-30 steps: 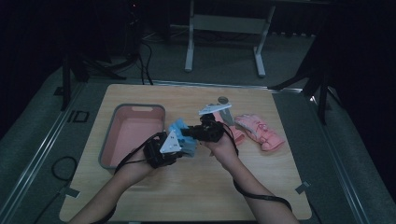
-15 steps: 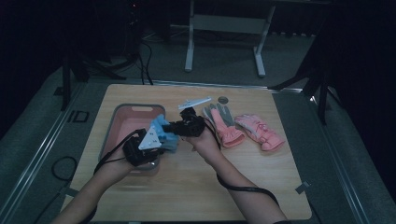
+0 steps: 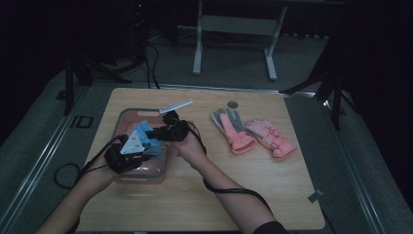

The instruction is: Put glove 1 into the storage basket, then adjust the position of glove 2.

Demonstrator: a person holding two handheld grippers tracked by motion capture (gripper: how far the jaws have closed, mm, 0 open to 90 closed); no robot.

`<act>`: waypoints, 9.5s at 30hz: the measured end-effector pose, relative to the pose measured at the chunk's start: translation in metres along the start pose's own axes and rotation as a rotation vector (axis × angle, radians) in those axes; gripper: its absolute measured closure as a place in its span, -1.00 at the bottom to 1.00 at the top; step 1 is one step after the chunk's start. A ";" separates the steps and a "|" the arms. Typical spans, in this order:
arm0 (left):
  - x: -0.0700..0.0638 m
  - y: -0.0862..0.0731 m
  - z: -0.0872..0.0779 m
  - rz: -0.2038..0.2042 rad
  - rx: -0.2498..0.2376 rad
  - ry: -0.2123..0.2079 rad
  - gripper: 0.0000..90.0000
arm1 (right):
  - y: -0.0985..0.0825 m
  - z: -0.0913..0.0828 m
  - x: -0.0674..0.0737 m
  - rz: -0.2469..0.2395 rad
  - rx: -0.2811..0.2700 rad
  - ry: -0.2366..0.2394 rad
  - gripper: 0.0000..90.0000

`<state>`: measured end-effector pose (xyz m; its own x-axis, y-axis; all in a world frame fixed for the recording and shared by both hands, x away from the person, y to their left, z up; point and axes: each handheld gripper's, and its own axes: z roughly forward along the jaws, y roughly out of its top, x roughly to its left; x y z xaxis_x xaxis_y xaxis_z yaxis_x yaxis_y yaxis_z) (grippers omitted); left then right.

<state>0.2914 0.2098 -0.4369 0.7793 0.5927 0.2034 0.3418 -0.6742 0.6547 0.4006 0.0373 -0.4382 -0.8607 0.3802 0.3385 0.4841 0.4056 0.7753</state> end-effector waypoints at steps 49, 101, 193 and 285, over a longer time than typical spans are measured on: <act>0.044 -0.015 0.076 -0.157 0.197 -0.071 0.42 | -0.009 0.054 -0.036 -0.029 0.210 -0.149 -0.38; -0.081 0.057 0.077 -0.151 -0.216 -0.225 -0.68 | -0.098 -0.126 -0.052 -0.074 0.019 -0.175 -0.68; -0.149 0.015 0.143 -0.031 -0.138 -0.362 -0.96 | -0.107 -0.148 -0.130 0.251 0.002 -0.647 0.97; -0.149 0.013 0.139 -0.026 -0.188 -0.371 -0.96 | -0.191 -0.264 -0.204 0.289 0.000 -0.674 0.98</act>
<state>0.2524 0.0514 -0.5604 0.9198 0.3864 -0.0681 0.2886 -0.5487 0.7846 0.4419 -0.3368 -0.5147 -0.4147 0.9009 0.1280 0.6774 0.2116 0.7045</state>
